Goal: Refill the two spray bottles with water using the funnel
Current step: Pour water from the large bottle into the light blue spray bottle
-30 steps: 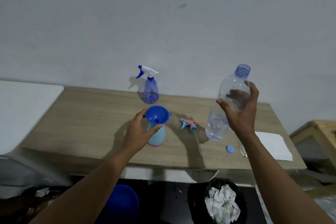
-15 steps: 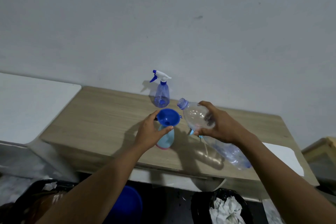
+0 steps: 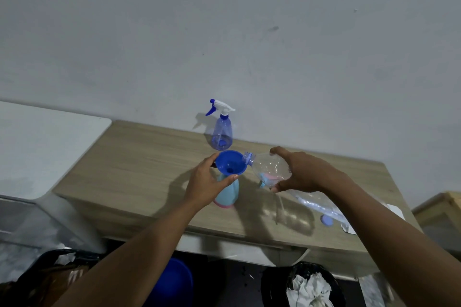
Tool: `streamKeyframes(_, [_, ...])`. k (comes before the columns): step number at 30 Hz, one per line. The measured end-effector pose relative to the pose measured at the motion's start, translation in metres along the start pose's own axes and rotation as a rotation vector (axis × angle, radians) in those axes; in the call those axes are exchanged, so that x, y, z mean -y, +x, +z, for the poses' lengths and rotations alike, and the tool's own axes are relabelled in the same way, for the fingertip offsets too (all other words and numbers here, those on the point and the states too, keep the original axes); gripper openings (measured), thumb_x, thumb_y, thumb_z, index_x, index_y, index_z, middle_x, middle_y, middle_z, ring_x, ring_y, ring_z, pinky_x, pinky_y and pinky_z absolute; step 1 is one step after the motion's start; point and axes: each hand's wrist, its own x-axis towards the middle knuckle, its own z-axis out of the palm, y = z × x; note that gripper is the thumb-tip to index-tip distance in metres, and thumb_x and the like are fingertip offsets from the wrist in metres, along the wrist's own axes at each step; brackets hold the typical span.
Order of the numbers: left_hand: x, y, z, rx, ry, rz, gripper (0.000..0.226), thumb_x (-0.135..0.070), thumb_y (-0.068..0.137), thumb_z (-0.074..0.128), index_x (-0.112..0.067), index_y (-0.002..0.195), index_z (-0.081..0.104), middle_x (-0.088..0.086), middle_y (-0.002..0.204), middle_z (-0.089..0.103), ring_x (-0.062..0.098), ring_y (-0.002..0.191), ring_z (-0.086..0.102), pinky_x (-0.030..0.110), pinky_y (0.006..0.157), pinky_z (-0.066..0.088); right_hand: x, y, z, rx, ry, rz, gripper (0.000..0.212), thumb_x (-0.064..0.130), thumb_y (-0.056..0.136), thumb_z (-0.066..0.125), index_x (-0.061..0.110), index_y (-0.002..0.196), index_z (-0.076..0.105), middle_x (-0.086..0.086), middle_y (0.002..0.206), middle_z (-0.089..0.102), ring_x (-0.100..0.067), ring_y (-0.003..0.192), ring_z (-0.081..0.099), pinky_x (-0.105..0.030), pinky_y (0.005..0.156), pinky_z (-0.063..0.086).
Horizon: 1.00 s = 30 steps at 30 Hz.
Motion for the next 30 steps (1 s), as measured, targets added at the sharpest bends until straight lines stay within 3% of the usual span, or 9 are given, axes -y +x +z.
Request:
streamKeyframes(4, [0.001,0.002,0.000,0.007,0.004,0.006,0.069,-0.051,0.068,0.086,-0.029,0.128,0.060,-0.016,0.112,0.067,0.002,0.104,0.061,0.018,0.090,0.048,0.003,0.004,-0.002,0.003,-0.071,-0.003,0.098,0.065,0.065,0.081,0.044,0.143,0.026,0.000,0.140,0.057,-0.027,0.114,0.060,-0.038,0.084,0.049])
streamKeyframes(11, [-0.001,0.002,-0.001,0.015,0.020,0.012,0.070,-0.049,0.069,0.086,-0.027,0.130,0.059,-0.016,0.111,0.067,0.000,0.104,0.060,0.008,0.086,0.042,0.007,0.007,-0.002,0.025,-0.162,-0.007,0.096,0.063,0.067,0.080,0.041,0.145,0.027,-0.002,0.137,0.059,-0.029,0.115,0.061,-0.038,0.084,0.049])
streamKeyframes(19, [0.001,-0.001,0.000,0.015,0.010,0.041,0.069,-0.048,0.069,0.086,-0.028,0.129,0.060,-0.015,0.113,0.067,0.004,0.104,0.062,0.023,0.092,0.051,0.007,0.007,-0.005,0.019,-0.163,-0.003,0.101,0.064,0.067,0.081,0.041,0.147,0.025,-0.003,0.137,0.059,-0.029,0.117,0.060,-0.039,0.087,0.051])
streamKeyframes(26, [-0.001,-0.004,-0.003,0.009,0.003,0.047,0.066,-0.047,0.070,0.086,-0.030,0.129,0.060,-0.017,0.112,0.067,0.001,0.104,0.061,0.023,0.091,0.051,-0.003,0.002,0.002,0.014,-0.007,0.010,0.101,0.066,0.063,0.081,0.047,0.144,0.023,-0.001,0.137,0.058,-0.028,0.114,0.059,-0.043,0.091,0.051])
streamKeyframes(30, [0.004,-0.003,-0.001,-0.013,0.028,0.032,0.071,-0.049,0.067,0.086,-0.027,0.129,0.060,-0.016,0.111,0.067,0.003,0.103,0.062,0.024,0.090,0.052,-0.016,-0.003,0.008,-0.053,0.224,-0.003,0.097,0.066,0.061,0.083,0.050,0.138,0.027,-0.004,0.113,0.064,-0.024,0.098,0.062,-0.039,0.086,0.052])
